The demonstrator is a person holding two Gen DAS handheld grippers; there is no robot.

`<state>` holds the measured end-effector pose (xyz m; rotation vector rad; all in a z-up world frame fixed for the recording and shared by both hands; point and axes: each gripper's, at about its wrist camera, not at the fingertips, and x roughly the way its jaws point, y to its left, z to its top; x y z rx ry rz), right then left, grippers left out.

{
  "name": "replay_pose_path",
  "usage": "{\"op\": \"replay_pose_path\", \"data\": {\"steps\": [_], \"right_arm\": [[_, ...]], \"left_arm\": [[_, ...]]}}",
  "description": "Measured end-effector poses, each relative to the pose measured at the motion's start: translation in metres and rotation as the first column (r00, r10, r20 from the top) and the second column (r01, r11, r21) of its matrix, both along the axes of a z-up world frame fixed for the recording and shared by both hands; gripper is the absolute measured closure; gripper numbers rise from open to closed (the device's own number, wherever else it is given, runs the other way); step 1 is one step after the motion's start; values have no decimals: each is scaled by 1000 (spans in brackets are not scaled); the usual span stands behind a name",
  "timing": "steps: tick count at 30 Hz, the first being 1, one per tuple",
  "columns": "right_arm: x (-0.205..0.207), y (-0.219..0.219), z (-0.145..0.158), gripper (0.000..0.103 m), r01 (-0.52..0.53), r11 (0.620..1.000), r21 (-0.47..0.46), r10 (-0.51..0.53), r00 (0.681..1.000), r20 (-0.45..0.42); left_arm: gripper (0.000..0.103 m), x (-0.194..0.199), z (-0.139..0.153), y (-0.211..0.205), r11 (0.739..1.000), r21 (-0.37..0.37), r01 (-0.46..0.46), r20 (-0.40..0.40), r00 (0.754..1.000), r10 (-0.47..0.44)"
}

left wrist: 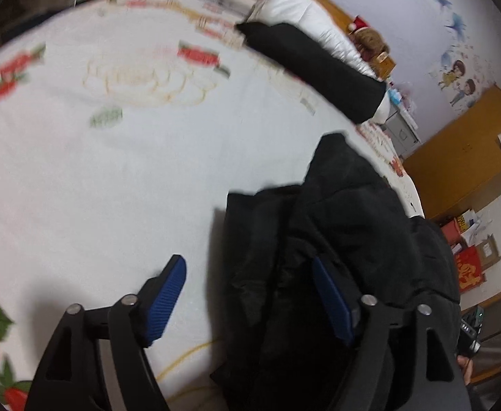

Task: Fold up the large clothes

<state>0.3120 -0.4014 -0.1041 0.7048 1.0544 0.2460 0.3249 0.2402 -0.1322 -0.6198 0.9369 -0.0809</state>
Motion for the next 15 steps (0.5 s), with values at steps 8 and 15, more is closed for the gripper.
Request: {"op": "replay_pose_path", "data": {"steps": [8, 15], "right_arm": [[4, 3, -5, 61, -11, 1000, -3, 11, 1000, 1], [8, 7, -7, 64, -30, 1000, -8, 30, 1000, -1]], "left_arm": [[12, 17, -19, -12, 998, -37, 58, -38, 997, -60], [27, 29, -18, -38, 987, 14, 161, -44, 986, -160]]}}
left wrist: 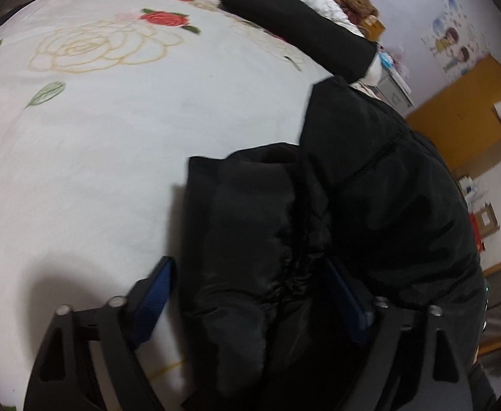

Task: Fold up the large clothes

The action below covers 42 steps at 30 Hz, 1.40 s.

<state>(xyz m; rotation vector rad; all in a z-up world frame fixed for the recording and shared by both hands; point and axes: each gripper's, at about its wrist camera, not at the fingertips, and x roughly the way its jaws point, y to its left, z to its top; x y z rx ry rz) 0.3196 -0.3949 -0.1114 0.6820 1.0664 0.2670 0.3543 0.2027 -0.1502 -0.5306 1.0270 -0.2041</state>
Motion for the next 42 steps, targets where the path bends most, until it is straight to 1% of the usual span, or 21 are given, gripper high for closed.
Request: {"op": "replay_pose_path", "data": {"steps": [2, 4, 5, 6, 7, 10, 14, 18, 20, 27, 30, 35, 39, 42], "right_arm": [[2, 1, -1, 67, -9, 1000, -1, 9, 1000, 1], [3, 4, 1, 70, -21, 1000, -18, 21, 1000, 5], [4, 5, 2, 73, -23, 999, -29, 23, 1000, 8], [3, 6, 4, 76, -20, 999, -36, 20, 1000, 9], [3, 7, 7, 77, -17, 999, -43, 18, 1000, 12], [-3, 7, 19, 83, -5, 998, -67, 7, 1000, 28], [-9, 6, 38, 87, 3, 996, -86, 2, 999, 50], [-15, 6, 62, 90, -7, 995, -95, 14, 996, 83], [-17, 6, 70, 91, -11, 995, -97, 20, 995, 94], [-33, 8, 96, 92, -15, 996, -86, 26, 992, 123], [-47, 8, 112, 92, -21, 997, -71, 31, 990, 140], [-77, 7, 143, 93, -27, 997, -66, 37, 985, 171], [-105, 6, 167, 93, -30, 997, -73, 44, 980, 193], [-121, 6, 171, 93, -31, 996, -81, 46, 980, 194]], "left_arm": [[37, -1, 2, -6, 1000, 15, 7, 11, 1000, -7], [54, -4, 6, -11, 999, 45, 9, 37, 999, -11], [57, -5, 9, -13, 998, 65, 7, 45, 999, -10], [65, -8, 13, -16, 996, 87, 4, 55, 998, -9], [70, -10, 16, -16, 995, 103, -1, 61, 998, -6], [78, -18, 29, -19, 988, 152, -19, 76, 997, 7], [82, -27, 49, -23, 980, 199, -24, 99, 995, 5], [83, -35, 68, -25, 979, 201, -33, 123, 992, 8], [83, -40, 78, -27, 977, 210, -36, 130, 991, 8], [84, -54, 114, -28, 978, 204, -38, 147, 989, 8], [84, -66, 132, -31, 978, 208, -33, 161, 987, -1], [84, -101, 159, -30, 981, 190, -36, 182, 983, 1], [84, -130, 169, -31, 983, 180, -24, 188, 982, -10], [84, -147, 166, -32, 985, 173, -16, 174, 985, -14]]}}
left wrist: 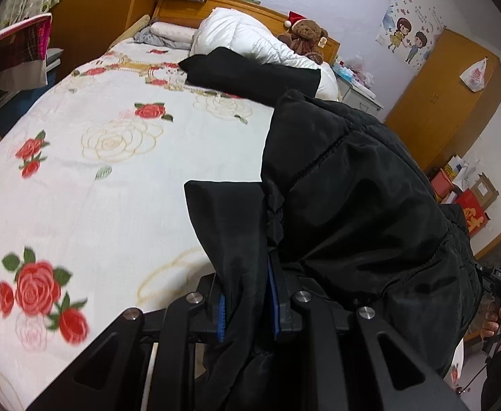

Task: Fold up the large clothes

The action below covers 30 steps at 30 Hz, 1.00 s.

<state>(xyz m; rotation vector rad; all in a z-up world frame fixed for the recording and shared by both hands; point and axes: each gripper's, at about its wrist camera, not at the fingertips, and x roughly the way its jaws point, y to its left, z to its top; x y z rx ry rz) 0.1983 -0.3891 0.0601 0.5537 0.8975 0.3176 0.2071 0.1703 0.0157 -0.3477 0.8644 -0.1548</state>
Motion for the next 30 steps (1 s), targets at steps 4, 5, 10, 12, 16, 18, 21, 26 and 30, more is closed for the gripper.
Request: {"op": "replay_pose_path", "data": {"steps": [4, 5, 10, 12, 16, 18, 21, 26, 30], "right_arm": [[-12, -1, -16, 93, 4, 1000, -3, -4, 999, -38], [-13, -1, -26, 94, 7, 1000, 0, -7, 998, -55], [-12, -2, -68, 94, 17, 1000, -1, -17, 989, -147], [-10, -6, -78, 90, 36, 999, -10, -38, 982, -183], [-9, -5, -77, 79, 48, 998, -50, -57, 981, -187], [-12, -7, -66, 71, 51, 997, -56, -60, 985, -160], [-23, -7, -38, 45, 61, 994, -89, -68, 994, -82], [-40, 14, -3, 44, -8, 995, -104, 12, 999, 41], [-46, 53, -23, 44, -89, 982, -166, 94, 995, 22]], "left_arm": [[83, -16, -23, -1, 1000, 1, -3, -44, 999, 4], [83, -19, -31, -1, 1000, 9, -5, -56, 998, 6], [77, -24, -81, 2, 998, 46, -39, -135, 990, 45], [72, -26, -95, 11, 997, 8, -78, -166, 983, 78], [60, -34, -91, 16, 995, 30, -98, -165, 981, 102], [61, -41, -80, 20, 992, 63, -110, -150, 982, 119], [55, -53, -53, 28, 986, 92, -136, -102, 984, 145], [44, -73, 2, 5, 994, 68, -89, 48, 995, 85], [42, -70, 9, -59, 995, 86, 51, 84, 995, -58]]}}
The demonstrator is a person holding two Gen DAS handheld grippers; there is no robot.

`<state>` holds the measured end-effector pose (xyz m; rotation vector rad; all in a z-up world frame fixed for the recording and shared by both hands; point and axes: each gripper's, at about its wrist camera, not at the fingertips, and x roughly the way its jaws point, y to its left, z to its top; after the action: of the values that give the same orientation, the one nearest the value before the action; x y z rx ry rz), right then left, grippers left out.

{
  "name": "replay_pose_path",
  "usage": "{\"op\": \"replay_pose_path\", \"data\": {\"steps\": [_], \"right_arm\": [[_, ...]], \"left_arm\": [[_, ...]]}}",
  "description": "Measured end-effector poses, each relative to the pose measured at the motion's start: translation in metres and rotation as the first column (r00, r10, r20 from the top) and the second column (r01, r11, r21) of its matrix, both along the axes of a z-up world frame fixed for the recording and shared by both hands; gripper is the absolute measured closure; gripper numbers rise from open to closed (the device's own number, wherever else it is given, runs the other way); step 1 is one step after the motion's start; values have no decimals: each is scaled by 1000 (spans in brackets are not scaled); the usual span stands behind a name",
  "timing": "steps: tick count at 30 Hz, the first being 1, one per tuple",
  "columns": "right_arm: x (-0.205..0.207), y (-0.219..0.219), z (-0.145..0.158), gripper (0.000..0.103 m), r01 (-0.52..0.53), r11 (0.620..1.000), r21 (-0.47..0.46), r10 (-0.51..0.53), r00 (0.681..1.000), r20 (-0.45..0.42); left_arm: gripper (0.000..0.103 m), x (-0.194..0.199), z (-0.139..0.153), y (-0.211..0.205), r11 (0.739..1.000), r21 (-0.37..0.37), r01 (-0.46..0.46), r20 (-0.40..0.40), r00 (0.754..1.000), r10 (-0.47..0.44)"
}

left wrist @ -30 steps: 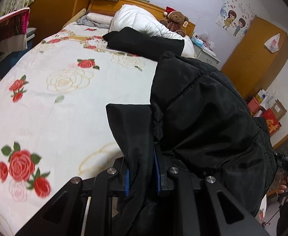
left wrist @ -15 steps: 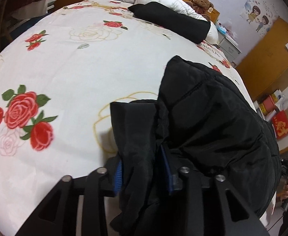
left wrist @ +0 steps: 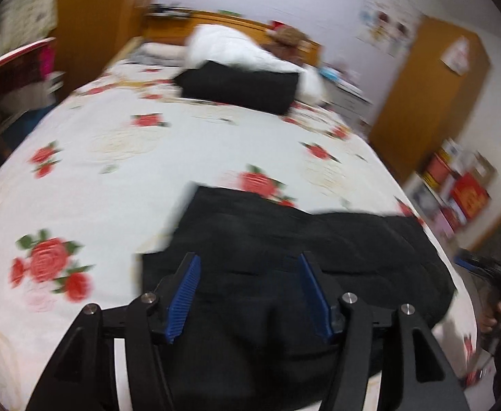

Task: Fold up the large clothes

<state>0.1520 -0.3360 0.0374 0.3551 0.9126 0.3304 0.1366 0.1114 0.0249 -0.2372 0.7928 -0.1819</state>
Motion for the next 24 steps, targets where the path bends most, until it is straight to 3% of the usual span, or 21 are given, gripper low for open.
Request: {"op": "replay_pose_path", "data": {"steps": [2, 4, 9, 12, 15, 19, 24], "right_arm": [[3, 13, -21, 44, -15, 1000, -10, 15, 999, -38], [7, 24, -41, 44, -10, 998, -56, 7, 998, -63], [14, 47, -72, 44, -55, 986, -154, 45, 997, -68], [18, 57, -82, 43, -75, 977, -202, 64, 996, -61], [20, 59, -83, 42, -67, 975, -214, 56, 997, -59], [11, 48, -53, 42, -32, 982, -187, 31, 999, -13], [20, 27, -13, 42, 25, 990, -139, -14, 996, 83]], "left_arm": [[42, 4, -15, -32, 998, 44, 50, -10, 999, -50], [42, 10, -41, -49, 992, 121, 34, -49, 998, -29], [41, 12, -83, -25, 982, 151, -110, -90, 988, 124], [41, 5, -95, -15, 977, 167, -131, -89, 985, 147], [41, 3, -93, -19, 974, 188, -130, -90, 985, 149], [42, 5, -70, -18, 977, 157, -146, -106, 981, 164], [42, 30, -33, -21, 976, 165, -144, -10, 989, 148]]}}
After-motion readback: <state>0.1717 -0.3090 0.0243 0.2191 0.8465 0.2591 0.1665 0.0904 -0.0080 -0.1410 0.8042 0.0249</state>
